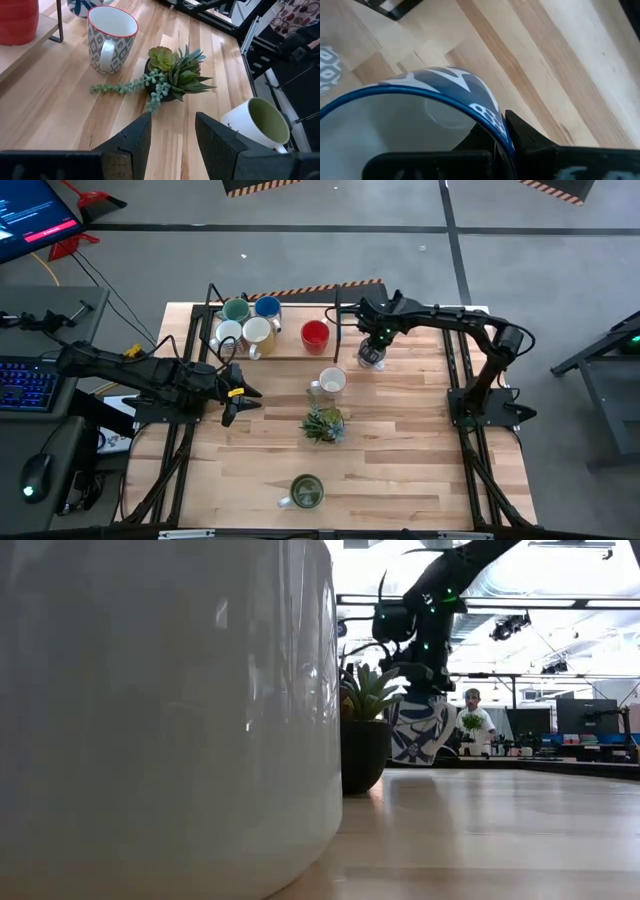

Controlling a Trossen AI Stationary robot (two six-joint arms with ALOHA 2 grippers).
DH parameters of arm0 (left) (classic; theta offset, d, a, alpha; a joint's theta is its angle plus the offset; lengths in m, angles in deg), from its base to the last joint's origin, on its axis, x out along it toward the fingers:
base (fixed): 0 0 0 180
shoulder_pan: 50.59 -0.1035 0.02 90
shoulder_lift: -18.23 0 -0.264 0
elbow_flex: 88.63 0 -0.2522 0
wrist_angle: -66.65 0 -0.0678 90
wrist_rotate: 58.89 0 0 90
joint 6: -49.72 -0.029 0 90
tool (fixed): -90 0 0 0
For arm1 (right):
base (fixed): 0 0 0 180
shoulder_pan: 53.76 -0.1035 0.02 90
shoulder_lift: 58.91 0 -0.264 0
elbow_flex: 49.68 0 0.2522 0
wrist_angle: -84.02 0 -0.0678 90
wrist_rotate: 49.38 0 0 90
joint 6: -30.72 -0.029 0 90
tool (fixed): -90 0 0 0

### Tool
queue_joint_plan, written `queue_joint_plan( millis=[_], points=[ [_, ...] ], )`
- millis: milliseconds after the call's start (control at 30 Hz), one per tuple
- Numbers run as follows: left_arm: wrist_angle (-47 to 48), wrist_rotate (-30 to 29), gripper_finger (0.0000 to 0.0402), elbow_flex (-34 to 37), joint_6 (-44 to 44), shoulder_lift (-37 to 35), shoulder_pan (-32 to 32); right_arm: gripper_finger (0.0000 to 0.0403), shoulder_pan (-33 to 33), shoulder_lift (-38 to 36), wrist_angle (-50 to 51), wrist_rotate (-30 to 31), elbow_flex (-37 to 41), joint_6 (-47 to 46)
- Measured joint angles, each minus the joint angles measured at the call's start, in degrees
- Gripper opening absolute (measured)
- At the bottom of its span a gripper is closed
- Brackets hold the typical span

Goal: Place coffee mugs
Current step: Move the blue patterned mug to the top center of the table

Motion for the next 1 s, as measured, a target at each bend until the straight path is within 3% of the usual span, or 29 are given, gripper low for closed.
queue_joint_plan(
  millis=[500, 1000],
  points=[
    [0.00, -0.15, 0.0142, 0.00, 0.00, 0.00, 0.00, 0.0000, 0.01, 0.12, -2.49, 1.09, 1.27, -0.34],
    [-0.07, -0.22, 0.0142, 0.00, 0.04, 0.00, 0.00, 0.0000, -0.17, 0.22, -1.16, 1.13, 1.27, -10.83]
  ],
)
